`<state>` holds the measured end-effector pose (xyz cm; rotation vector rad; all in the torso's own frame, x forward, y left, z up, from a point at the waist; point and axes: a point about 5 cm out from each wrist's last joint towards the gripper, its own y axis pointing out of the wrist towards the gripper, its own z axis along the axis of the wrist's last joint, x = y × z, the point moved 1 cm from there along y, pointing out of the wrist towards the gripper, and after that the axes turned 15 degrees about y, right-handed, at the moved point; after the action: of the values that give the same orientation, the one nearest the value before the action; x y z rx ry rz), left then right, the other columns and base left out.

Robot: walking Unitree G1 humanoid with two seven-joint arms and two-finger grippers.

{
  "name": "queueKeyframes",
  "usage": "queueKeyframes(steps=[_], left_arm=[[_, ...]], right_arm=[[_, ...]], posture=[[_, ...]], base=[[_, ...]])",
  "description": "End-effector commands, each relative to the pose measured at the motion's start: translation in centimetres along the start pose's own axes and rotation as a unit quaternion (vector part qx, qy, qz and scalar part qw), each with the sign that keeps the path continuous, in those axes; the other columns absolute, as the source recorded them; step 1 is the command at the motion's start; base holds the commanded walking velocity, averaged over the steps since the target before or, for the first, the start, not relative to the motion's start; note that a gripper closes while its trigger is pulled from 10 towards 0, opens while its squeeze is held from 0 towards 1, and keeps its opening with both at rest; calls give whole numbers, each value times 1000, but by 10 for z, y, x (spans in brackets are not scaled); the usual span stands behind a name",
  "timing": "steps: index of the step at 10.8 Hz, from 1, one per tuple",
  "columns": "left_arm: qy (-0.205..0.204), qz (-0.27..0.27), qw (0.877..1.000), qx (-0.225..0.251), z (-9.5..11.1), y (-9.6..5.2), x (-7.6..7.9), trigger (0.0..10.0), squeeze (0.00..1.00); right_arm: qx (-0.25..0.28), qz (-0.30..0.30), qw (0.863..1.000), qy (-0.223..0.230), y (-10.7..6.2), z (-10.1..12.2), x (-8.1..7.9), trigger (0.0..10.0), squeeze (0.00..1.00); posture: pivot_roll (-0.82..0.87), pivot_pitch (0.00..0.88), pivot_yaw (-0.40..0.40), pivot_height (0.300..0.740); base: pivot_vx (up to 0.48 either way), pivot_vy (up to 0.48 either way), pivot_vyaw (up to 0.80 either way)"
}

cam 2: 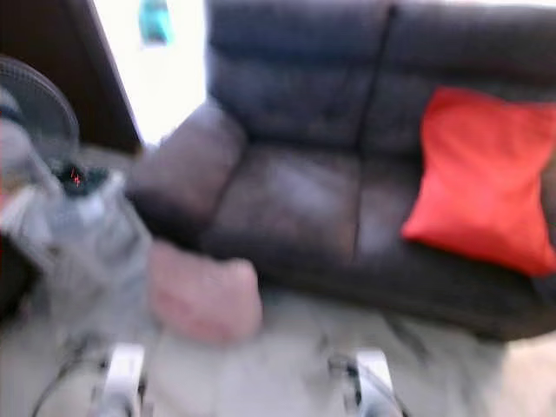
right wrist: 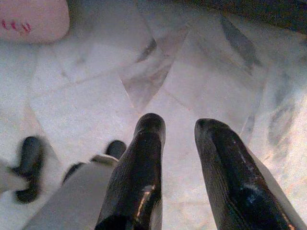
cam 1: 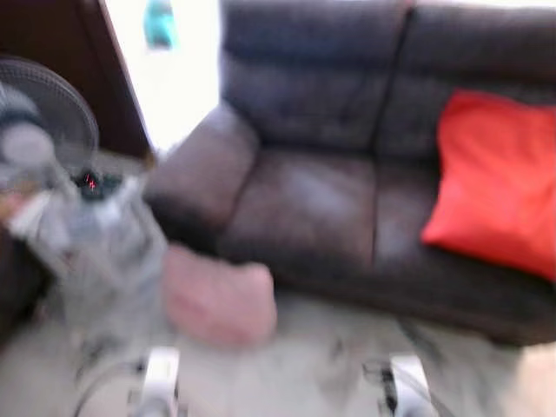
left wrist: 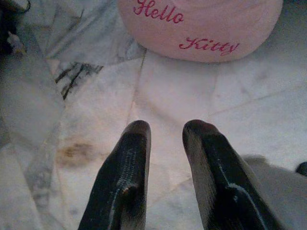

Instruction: Move the pillow to the sofa from floor

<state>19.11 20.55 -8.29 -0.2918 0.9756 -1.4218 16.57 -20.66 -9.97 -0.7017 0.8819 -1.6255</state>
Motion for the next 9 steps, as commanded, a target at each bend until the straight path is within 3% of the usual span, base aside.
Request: queueKeyframes(steps=[1,9], left_arm=[[7,7,1000,-5,-2,1,-8,10000,0],[9,5,1000,3,3,2,-6,10000,0]], right_arm=[[12,10,1000,1,1,6,-7,10000,0],[7,9,1000,-1,1,4,-7,10000,0]], posture=[[49,11,-45,740],[48,11,-43,740]], base=[[0,480,0],[0,480,0]])
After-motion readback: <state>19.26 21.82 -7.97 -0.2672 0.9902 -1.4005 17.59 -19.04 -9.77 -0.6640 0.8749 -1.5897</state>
